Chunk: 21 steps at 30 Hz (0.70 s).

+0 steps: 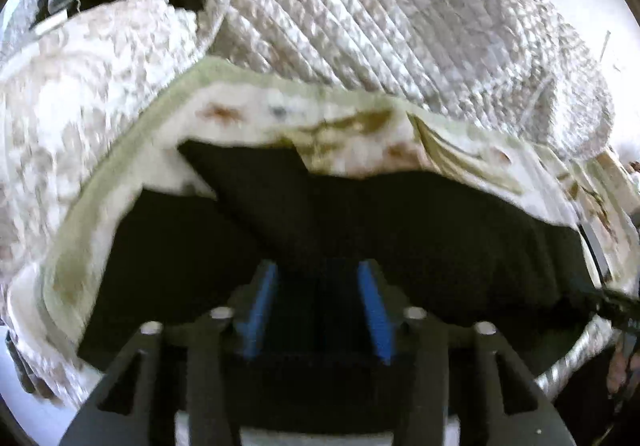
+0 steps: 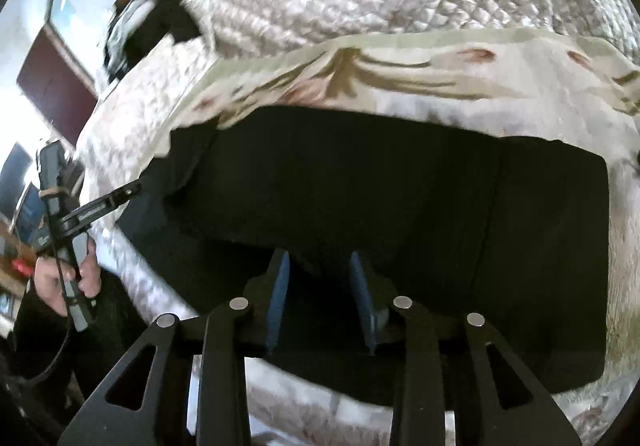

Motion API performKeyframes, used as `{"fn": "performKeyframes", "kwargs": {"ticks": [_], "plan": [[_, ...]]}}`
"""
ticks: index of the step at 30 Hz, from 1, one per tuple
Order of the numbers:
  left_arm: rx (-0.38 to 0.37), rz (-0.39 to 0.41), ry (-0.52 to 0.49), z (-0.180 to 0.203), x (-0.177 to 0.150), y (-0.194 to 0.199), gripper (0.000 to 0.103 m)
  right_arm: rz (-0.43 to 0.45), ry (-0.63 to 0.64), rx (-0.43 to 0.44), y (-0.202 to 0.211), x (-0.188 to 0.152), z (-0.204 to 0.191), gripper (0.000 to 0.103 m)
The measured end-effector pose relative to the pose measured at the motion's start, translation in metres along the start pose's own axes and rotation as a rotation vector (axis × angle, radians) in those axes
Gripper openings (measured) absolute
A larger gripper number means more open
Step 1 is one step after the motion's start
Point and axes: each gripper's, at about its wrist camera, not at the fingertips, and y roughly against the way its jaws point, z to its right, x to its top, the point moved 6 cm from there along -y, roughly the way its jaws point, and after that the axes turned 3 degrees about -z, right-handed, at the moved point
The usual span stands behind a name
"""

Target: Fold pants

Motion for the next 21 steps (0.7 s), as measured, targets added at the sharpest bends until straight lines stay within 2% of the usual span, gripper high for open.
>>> {"fn": "performKeyframes", "kwargs": {"ticks": [2,4,7,11,13,14,15,18,21], "plan": [[0.020,0.006,-0.010,0.003,0.015,-0.013,0.050,0.024,-0.036,0.006,-0.002,0.007,0.004,0.033],[0.064,-0.019,-0.017,0.004,0.026,-0.032,0.050,0.062,-0.066,-0.002,-0.002,0.013,0.009,0.033],[0.088,-0.055,-0.020,0.007,0.037,-0.062,0.050,0.130,-0.103,-0.014,0.009,0.018,0.020,0.033],[0.178,-0.107,-0.055,0.008,0.041,-0.100,0.050,0.114,-0.149,-0.024,0.002,0.020,0.031,0.033],[0.211,-0.103,-0.071,0.007,0.041,-0.110,0.034,0.093,-0.153,-0.021,-0.004,0.019,0.031,0.033],[0.226,-0.095,-0.082,0.007,0.041,-0.110,0.015,0.090,-0.151,-0.019,-0.004,0.019,0.032,0.033],[0.208,-0.095,-0.081,0.008,0.040,-0.110,0.007,0.087,-0.148,-0.018,-0.005,0.020,0.031,0.033],[0.175,-0.039,-0.031,0.000,0.043,-0.090,0.004,0.096,-0.153,-0.014,-0.005,0.021,0.030,0.033],[0.133,0.087,0.042,-0.015,0.044,-0.045,0.004,0.109,-0.149,-0.012,0.001,0.019,0.029,0.033]]}}
